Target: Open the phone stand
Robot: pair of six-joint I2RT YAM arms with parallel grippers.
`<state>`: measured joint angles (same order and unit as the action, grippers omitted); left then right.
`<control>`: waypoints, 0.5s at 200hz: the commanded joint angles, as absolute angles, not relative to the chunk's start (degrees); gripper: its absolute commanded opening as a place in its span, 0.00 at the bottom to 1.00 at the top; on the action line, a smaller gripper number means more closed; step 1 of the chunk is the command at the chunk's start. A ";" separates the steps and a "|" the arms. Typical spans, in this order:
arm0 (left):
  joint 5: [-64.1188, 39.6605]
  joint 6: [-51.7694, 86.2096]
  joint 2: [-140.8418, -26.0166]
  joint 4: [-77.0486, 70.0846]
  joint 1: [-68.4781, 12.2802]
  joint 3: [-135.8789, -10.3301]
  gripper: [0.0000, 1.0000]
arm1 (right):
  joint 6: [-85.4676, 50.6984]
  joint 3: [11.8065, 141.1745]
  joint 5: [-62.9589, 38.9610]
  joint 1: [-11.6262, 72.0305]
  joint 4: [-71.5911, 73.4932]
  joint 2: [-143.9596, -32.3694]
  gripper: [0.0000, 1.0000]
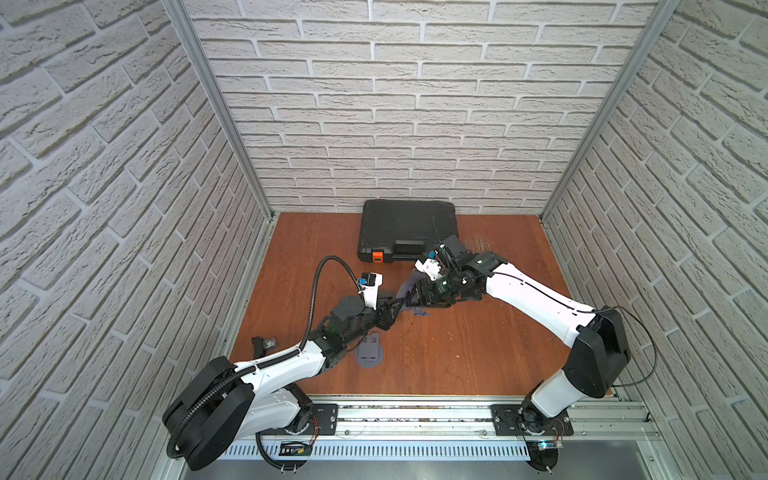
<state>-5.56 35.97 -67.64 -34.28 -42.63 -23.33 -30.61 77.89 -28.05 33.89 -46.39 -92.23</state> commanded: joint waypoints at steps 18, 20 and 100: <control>-7.99 34.18 -72.01 -40.28 -44.38 -26.53 0.47 | -30.08 80.55 -28.49 33.99 -48.34 -90.58 0.08; -8.24 34.23 -72.23 -40.50 -44.41 -26.61 0.47 | -30.20 80.56 -28.48 33.94 -48.34 -90.67 0.08; -11.96 39.26 -77.98 -49.00 -44.75 -27.09 0.42 | -30.71 82.67 -27.38 33.86 -47.52 -92.09 0.07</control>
